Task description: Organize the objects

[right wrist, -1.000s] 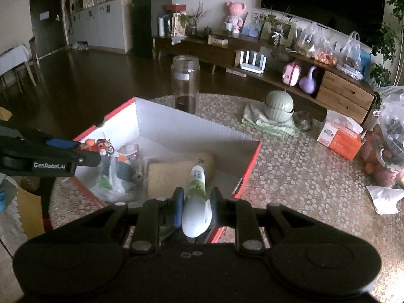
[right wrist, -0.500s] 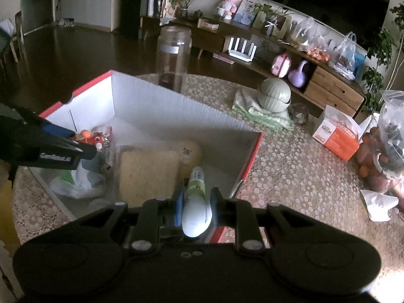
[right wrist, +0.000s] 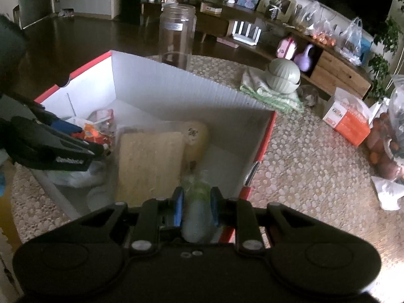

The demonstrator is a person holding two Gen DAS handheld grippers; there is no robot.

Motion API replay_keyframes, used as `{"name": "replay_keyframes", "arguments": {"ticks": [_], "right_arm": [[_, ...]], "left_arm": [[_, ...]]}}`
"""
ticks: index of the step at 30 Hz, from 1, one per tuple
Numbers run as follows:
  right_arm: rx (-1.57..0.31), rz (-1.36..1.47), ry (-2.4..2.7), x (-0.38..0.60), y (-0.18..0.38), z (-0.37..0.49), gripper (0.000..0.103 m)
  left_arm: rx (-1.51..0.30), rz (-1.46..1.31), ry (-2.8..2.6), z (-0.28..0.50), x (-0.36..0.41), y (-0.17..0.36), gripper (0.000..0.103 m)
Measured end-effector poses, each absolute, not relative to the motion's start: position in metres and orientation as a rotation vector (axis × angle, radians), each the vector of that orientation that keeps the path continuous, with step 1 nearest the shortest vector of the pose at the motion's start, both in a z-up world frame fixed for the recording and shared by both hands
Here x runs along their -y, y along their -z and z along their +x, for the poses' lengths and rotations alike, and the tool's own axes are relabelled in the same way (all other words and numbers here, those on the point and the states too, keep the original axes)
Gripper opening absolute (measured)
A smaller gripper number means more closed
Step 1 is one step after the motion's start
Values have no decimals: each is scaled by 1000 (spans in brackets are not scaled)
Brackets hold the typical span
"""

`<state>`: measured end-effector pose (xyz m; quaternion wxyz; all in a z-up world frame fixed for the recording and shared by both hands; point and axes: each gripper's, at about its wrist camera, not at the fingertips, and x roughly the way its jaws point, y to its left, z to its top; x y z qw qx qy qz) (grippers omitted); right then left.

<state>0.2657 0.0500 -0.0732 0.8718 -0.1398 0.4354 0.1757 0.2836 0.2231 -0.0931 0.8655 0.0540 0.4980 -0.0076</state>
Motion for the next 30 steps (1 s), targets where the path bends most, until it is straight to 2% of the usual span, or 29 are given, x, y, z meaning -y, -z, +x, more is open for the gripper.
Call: {"name": "replay_keyframes", "arguments": {"ticks": [6, 8, 10, 12, 30], "right_arm": [[-914, -264, -379, -46, 68, 261, 30], [-909, -251, -389, -45, 64, 257, 33], [-900, -251, -400, -44, 60, 253, 37], [-888, -249, -415, -44, 56, 248, 41], [-765, -143, -504, -18, 12, 207, 60]], "left_arm": [[-1042, 144, 9, 278, -217, 93, 40], [-1040, 131, 12, 276, -217, 92, 46], [-1029, 116, 23, 271, -216, 88, 58], [-1015, 109, 23, 266, -214, 85, 60], [-848, -16, 36, 200, -220, 22, 64]]}}
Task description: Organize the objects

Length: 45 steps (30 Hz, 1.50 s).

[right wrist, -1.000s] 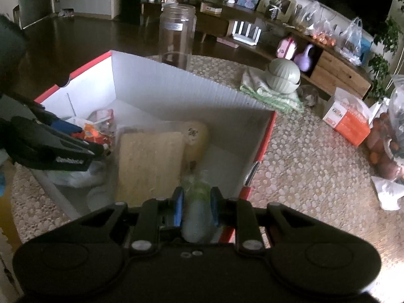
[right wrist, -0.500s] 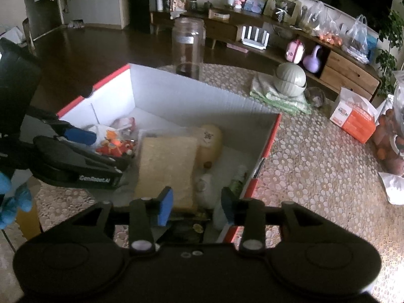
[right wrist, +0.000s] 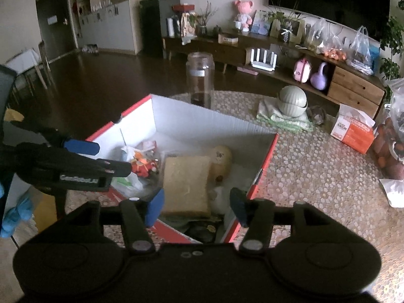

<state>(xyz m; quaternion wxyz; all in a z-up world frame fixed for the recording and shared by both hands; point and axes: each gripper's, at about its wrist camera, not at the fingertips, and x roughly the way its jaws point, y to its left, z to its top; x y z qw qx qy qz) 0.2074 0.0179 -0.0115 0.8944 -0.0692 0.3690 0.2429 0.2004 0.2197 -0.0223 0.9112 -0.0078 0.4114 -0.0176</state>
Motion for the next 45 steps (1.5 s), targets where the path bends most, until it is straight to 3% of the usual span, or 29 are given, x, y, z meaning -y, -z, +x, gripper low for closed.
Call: {"name": "replay_keyframes", "arguments": {"ticks": [12, 15, 18, 24, 45], "right_arm": [[-670, -25, -559, 11, -9, 181, 76], [-646, -24, -573, 16, -12, 173, 81], [-622, -25, -585, 21, -13, 166, 85], [-596, -6, -594, 36, -13, 154, 90], [-605, 12, -600, 52, -1, 144, 91]], "left_arm": [[-750, -60, 31, 157, -213, -7, 64], [-715, -38, 24, 149, -205, -13, 78], [-693, -36, 21, 142, -199, -16, 81], [-654, -45, 22, 128, -189, -17, 103], [-597, -14, -5, 103, -169, -11, 103]]}}
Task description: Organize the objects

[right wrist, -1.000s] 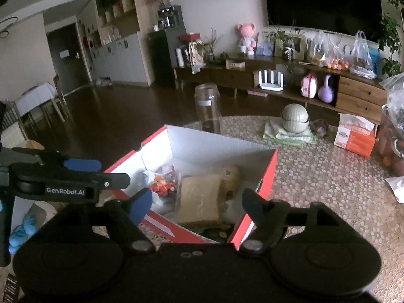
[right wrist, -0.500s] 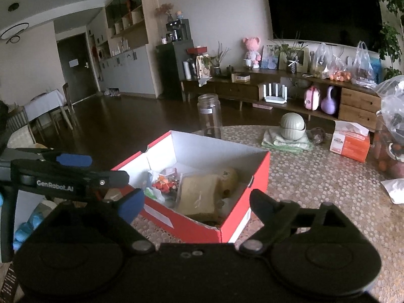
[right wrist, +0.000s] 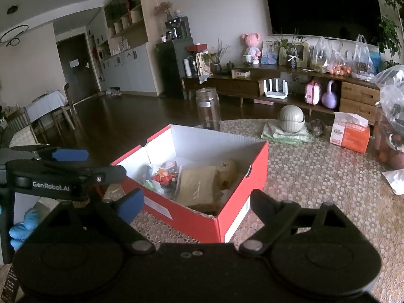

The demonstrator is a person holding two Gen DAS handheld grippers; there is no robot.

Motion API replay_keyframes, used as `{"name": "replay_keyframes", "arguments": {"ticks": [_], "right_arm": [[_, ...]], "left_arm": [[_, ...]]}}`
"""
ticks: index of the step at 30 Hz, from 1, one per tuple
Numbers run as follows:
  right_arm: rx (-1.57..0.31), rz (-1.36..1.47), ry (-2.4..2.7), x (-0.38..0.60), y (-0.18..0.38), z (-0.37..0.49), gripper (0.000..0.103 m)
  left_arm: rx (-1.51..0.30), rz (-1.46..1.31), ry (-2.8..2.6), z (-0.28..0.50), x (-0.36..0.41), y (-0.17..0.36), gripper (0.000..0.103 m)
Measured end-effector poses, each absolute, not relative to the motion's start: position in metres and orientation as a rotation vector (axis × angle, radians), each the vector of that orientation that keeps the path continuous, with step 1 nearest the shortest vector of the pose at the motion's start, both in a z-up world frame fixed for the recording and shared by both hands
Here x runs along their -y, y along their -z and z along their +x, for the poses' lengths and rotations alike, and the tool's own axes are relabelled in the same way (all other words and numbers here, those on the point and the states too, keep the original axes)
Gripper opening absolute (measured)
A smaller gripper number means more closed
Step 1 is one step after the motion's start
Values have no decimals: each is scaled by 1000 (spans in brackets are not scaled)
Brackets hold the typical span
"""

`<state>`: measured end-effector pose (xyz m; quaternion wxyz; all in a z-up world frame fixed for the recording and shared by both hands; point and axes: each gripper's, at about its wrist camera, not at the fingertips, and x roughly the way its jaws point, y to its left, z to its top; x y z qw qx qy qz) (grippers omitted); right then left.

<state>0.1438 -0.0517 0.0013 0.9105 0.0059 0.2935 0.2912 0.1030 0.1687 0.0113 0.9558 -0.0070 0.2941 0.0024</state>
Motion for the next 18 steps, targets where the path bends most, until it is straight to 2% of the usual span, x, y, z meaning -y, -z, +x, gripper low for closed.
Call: {"name": "replay_keyframes", "arguments": {"ticks": [18], "right_arm": [[-625, 26, -570, 66, 6, 143, 91]], "left_arm": [[-641, -16, -3, 107, -164, 3, 103]]}}
